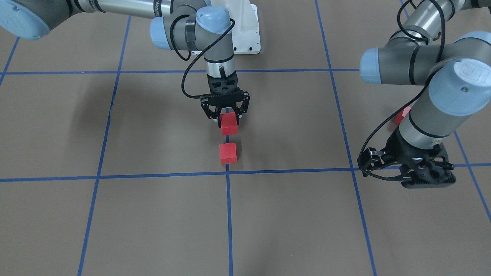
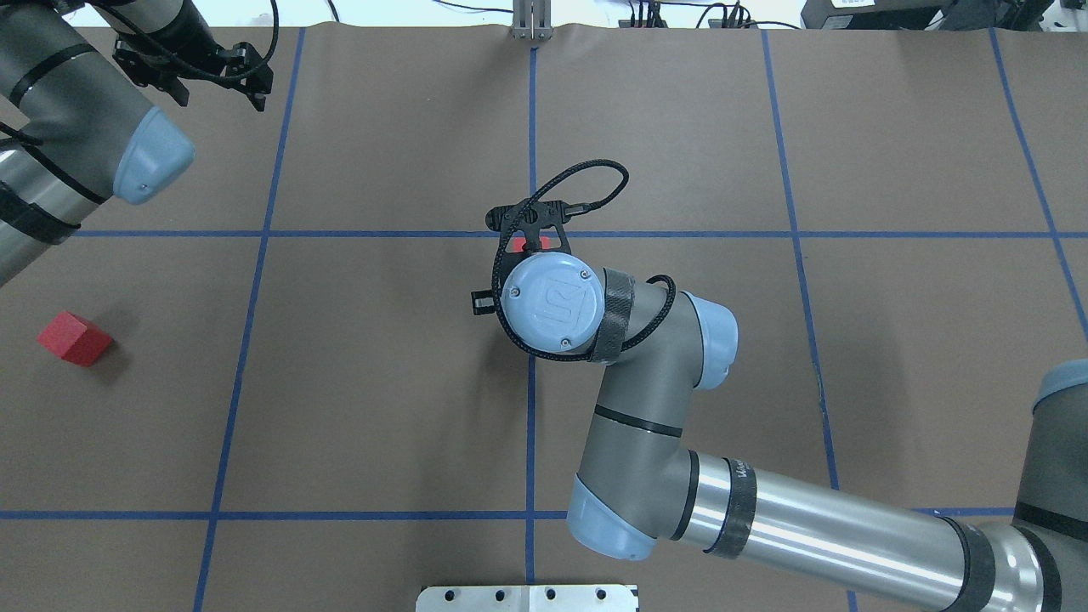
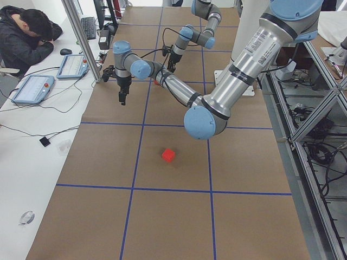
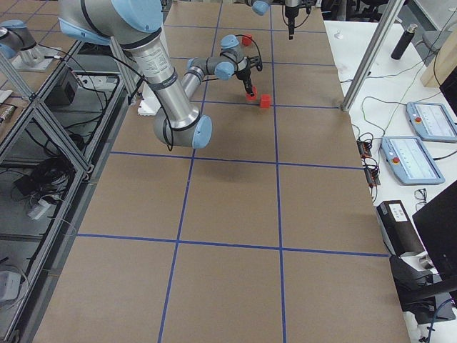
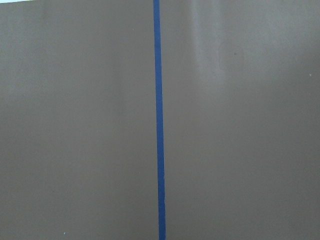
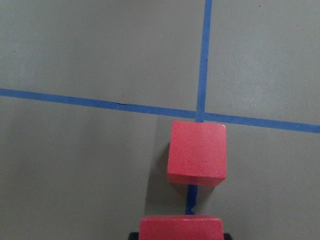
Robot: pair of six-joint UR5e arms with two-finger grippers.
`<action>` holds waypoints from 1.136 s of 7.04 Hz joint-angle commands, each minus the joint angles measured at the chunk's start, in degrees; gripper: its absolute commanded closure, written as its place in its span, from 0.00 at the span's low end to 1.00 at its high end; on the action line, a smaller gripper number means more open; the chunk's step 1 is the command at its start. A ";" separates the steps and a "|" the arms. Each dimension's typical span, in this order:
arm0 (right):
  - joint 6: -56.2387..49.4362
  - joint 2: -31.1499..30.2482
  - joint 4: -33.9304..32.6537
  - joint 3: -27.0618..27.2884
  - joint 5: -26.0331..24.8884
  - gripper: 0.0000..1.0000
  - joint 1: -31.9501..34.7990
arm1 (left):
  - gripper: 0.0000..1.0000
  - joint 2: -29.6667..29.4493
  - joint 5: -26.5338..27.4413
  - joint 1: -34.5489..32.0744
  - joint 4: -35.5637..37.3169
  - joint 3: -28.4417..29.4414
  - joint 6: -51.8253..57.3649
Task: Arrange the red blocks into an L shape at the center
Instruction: 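Lower the held cube beside the placed cube, nearer the robot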
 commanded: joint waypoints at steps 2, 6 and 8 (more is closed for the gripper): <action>0.03 1.88 0.20 -3.44 3.15 1.00 1.81 | 0.00 0.00 0.00 0.12 0.00 0.06 -0.02; -0.06 1.88 0.81 -4.49 4.38 1.00 2.44 | 0.00 0.00 0.00 0.12 0.00 0.06 -0.02; 0.11 1.88 4.30 -6.50 4.82 1.00 2.44 | 0.00 0.00 0.00 0.21 0.00 0.15 0.07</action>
